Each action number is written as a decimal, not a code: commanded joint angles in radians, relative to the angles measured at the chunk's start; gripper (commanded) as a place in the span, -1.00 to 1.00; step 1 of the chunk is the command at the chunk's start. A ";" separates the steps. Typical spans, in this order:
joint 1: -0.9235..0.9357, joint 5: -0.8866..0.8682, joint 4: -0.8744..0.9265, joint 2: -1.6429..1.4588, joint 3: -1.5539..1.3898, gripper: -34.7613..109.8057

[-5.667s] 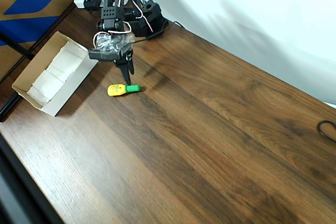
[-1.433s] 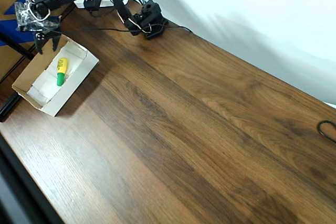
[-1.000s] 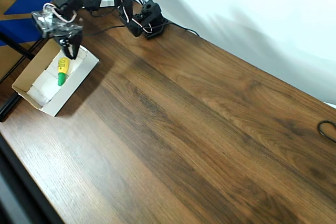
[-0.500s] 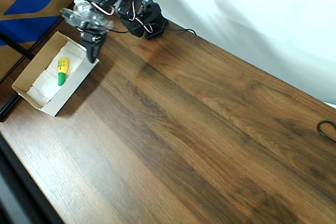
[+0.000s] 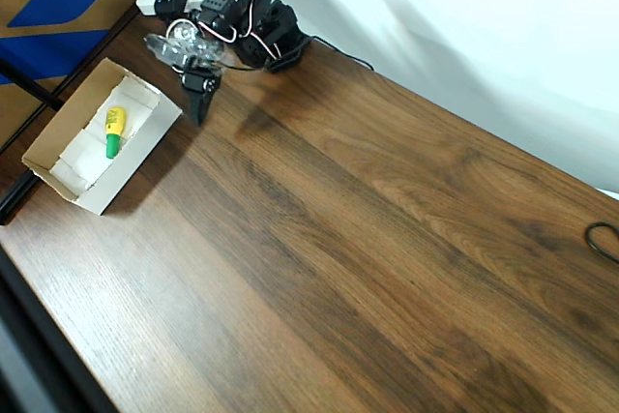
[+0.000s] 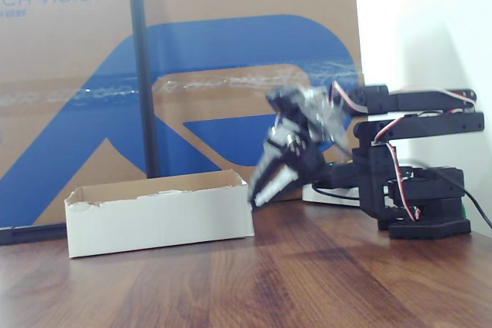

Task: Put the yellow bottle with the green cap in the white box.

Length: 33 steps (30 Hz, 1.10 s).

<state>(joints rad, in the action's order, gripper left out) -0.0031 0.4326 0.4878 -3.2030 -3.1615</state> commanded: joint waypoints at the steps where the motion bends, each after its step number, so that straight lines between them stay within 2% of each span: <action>1: 0.025 0.009 0.017 -0.041 0.000 -0.52; 5: 0.020 -0.008 0.106 -0.081 0.000 -0.52; 13: -0.017 -0.057 0.506 -0.250 0.008 -0.52; 19: -0.069 -0.015 0.801 -0.360 0.014 -0.52; 29: -0.049 -0.041 0.811 -0.368 0.014 -0.52; 33: -0.051 0.037 0.828 -0.368 0.014 -0.52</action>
<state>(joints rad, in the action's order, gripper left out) -0.0353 0.4096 1.2747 -3.5297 -3.1539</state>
